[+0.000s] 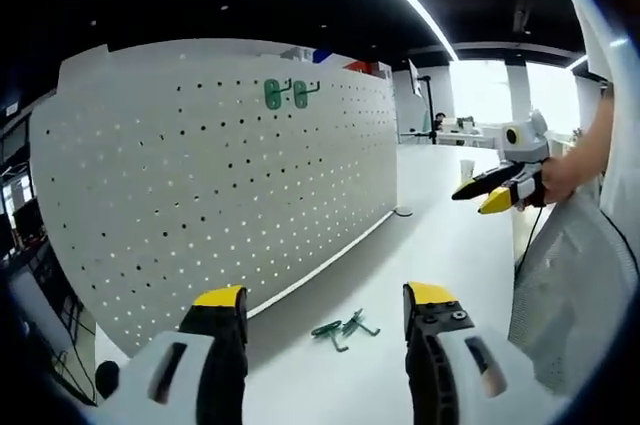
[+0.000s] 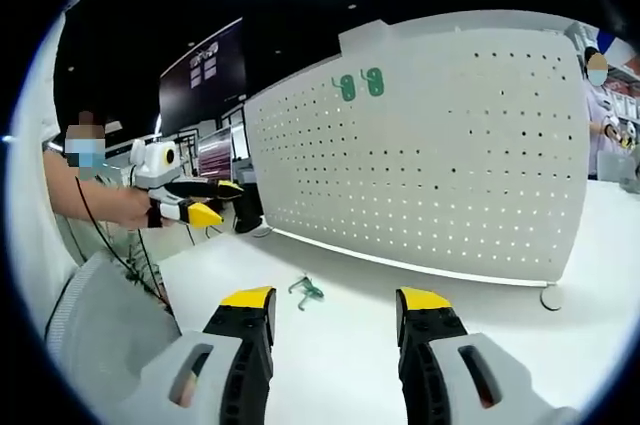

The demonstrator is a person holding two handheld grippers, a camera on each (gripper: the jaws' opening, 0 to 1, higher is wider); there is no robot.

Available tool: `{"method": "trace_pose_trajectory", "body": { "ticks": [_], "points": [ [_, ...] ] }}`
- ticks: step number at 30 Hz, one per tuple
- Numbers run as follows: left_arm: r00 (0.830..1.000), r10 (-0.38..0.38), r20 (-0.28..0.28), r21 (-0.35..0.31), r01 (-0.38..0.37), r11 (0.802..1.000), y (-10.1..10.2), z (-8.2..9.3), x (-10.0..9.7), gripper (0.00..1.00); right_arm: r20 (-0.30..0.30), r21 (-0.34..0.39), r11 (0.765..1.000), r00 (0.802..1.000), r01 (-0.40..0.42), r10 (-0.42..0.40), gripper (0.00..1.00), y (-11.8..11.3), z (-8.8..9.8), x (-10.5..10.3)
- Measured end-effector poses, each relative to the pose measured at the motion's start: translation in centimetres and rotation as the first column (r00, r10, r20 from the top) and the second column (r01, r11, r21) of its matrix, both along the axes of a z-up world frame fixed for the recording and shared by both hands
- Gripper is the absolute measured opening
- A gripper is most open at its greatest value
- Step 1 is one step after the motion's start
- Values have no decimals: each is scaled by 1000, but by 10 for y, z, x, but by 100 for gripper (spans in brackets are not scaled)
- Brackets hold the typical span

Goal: Insert the hook assembly into the mounting plate slot until the hook locks in place.

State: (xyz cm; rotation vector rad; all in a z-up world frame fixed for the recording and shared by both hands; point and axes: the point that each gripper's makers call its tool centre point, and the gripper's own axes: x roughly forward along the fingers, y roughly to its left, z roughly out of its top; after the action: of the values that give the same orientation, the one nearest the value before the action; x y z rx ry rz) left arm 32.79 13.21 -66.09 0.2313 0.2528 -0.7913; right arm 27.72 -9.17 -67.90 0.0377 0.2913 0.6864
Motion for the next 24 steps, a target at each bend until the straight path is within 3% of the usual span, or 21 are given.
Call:
{"method": "trace_pose_trajectory", "body": {
  "ticks": [12, 18, 24],
  "points": [
    [994, -100, -35, 108, 103, 989, -3, -16, 5, 62, -7, -10, 1000, 1000, -6, 6, 46, 1, -3, 0],
    [986, -151, -67, 182, 161, 970, -4, -29, 7, 61, -11, -10, 1000, 1000, -10, 10, 46, 2, -3, -1],
    [976, -198, -96, 212, 214, 954, -6, -37, 7, 59, -11, -4, 1000, 1000, -10, 10, 45, 3, -3, -1]
  ]
}}
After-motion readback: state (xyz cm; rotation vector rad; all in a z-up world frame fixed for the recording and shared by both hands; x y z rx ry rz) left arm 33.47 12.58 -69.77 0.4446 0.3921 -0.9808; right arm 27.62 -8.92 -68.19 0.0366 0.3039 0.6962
